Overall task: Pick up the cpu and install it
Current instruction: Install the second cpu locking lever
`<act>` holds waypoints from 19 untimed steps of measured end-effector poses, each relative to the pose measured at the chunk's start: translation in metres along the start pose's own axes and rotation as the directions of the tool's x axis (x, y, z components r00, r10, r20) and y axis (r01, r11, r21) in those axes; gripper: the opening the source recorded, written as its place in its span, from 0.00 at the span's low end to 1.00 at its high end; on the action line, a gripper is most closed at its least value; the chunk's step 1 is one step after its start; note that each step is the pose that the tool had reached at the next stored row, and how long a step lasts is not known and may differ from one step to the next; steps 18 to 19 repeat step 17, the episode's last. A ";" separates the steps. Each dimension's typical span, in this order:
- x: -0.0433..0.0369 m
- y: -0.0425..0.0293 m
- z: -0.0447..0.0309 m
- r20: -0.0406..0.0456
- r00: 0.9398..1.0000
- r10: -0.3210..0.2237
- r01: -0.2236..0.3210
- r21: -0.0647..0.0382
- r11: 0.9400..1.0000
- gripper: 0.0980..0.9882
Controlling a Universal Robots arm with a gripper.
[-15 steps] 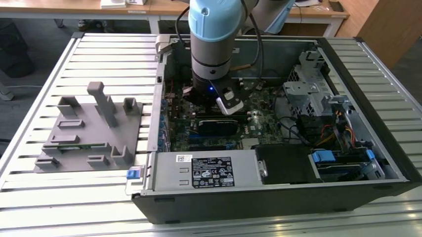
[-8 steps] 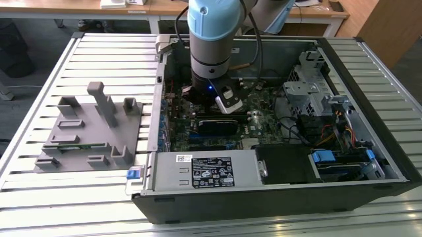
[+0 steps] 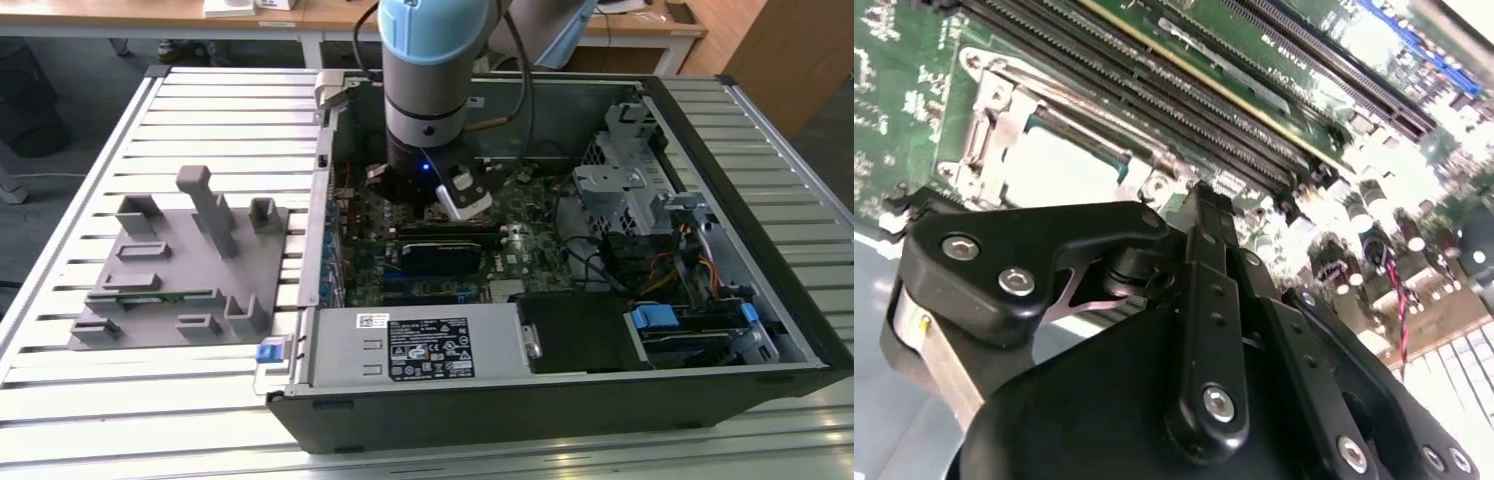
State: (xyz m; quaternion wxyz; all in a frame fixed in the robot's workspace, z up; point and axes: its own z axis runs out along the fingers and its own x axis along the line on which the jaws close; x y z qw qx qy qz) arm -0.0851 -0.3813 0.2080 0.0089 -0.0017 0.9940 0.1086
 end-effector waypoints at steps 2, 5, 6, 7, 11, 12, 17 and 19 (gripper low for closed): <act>-0.0001 0.0012 -0.0052 0.000 1.000 0.000 0.000 0.000 1.000 0.01; -0.0002 0.0023 -0.0107 0.000 1.000 0.000 0.000 0.000 1.000 0.01; -0.0002 0.0027 -0.0122 0.000 1.000 0.000 0.000 0.000 1.000 0.01; -0.0002 0.0031 -0.0142 0.000 1.000 0.000 0.000 0.000 1.000 0.01; -0.0004 0.0049 -0.0221 0.000 1.000 0.000 0.000 -0.003 1.000 0.01; -0.0004 0.0049 -0.0221 0.000 1.000 0.000 0.000 -0.004 1.000 0.01; -0.0004 0.0049 -0.0221 0.000 1.000 0.000 0.000 -0.004 1.000 0.01; -0.0004 0.0049 -0.0221 0.000 1.000 0.000 0.000 -0.004 1.000 0.01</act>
